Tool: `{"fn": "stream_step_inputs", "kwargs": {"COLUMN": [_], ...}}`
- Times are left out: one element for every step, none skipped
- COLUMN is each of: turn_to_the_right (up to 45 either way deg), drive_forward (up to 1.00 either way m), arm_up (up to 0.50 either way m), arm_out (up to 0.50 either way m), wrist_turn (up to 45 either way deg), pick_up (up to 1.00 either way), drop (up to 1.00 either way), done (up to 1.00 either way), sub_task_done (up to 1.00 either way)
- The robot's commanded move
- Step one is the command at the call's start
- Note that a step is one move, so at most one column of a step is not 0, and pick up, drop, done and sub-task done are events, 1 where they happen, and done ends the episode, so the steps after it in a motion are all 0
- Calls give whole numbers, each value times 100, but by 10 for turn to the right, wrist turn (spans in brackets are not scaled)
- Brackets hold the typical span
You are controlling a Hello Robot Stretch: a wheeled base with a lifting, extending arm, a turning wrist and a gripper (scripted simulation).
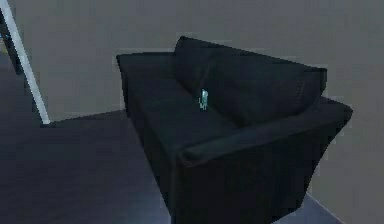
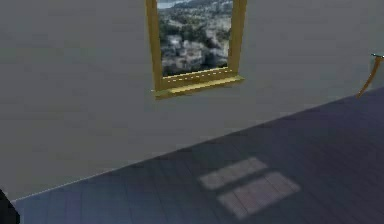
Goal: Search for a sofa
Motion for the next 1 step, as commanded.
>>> {"fn": "stream_step_inputs", "kwargs": {"turn_to_the_right": [0], "drive_forward": [0], "arm_up": [0], "arm_out": [0], "wrist_turn": [0], "pick_up": [0], "drop": [0], "done": [100], "sub_task_done": [0]}}
